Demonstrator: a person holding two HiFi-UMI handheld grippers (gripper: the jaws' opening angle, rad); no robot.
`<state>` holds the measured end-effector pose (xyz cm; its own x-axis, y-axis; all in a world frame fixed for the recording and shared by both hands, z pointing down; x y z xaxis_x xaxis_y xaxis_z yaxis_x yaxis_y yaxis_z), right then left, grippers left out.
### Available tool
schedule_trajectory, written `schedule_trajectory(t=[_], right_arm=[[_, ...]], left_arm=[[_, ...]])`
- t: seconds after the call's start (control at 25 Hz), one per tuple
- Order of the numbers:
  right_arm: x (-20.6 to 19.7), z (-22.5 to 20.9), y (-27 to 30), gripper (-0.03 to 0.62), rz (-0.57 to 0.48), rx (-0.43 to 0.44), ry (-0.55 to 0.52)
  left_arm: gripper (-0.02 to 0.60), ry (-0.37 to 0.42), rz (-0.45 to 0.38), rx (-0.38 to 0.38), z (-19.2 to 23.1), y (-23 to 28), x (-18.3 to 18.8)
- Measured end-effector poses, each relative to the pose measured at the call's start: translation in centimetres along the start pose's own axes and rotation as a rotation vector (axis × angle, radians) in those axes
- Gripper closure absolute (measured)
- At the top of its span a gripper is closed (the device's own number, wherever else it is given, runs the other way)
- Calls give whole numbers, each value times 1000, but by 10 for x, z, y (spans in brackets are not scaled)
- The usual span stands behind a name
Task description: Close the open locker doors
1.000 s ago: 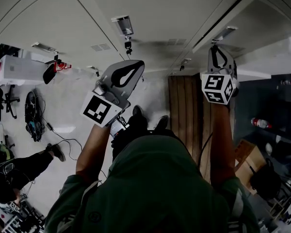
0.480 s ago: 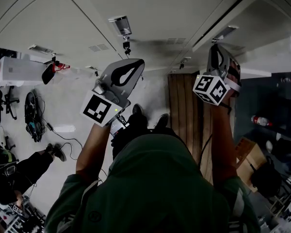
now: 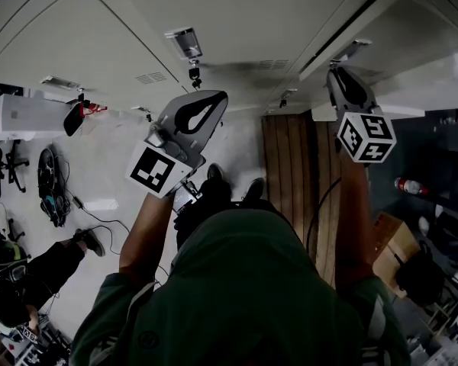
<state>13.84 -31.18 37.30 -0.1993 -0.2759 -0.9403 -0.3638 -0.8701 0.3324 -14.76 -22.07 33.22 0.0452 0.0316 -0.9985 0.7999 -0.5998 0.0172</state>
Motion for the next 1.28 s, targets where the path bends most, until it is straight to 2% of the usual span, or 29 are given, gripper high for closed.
schedule_trajectory(t=[0.04,0.16,0.28,0.52,0.64,0.8,0.84,0.88,0.92,1.04,1.28], right_arm=[[-1,-1,0,513,4,0,40],[-4,-2,-2,567,-2,-25,114],[-5,-1,-2,572,-13,-53,117],[-4,6,-2,574,5,-90,-124],[-3,13,-4,572,28,-125,-312],[-3,18,-3,571,47,-152,-441],[-4,18,-2,572,46,-149,-437],[-5,16,-2,572,37,-134,-383],[-5,12,-2,572,20,-108,-284],[-9,-3,-1,576,-45,-17,136],[-24,-17,2,578,-140,113,811]], left_arm=[[581,-1,1,0,0,0,0],[581,0,3,-2,-1,0,0],[581,0,4,-4,-2,0,1],[581,-2,10,-6,-3,3,0],[581,0,8,-11,-5,5,1],[581,1,10,-17,-6,8,1],[581,1,10,-18,-7,9,0],[581,2,11,-18,-7,10,0],[581,3,11,-19,-7,10,0],[581,3,9,-18,-8,10,1],[581,6,7,-16,-9,9,1]])
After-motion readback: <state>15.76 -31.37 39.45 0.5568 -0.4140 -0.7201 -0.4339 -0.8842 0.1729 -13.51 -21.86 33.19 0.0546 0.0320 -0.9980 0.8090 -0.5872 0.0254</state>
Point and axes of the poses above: the fingertips, and each gripper's own axes: y forward along the fingers, z to its left, x out of its top, the point moved 6 cm from there along -y, backward along the fingers, and after that the axes turned 4 degrees about -x, right-handed, at the moved point
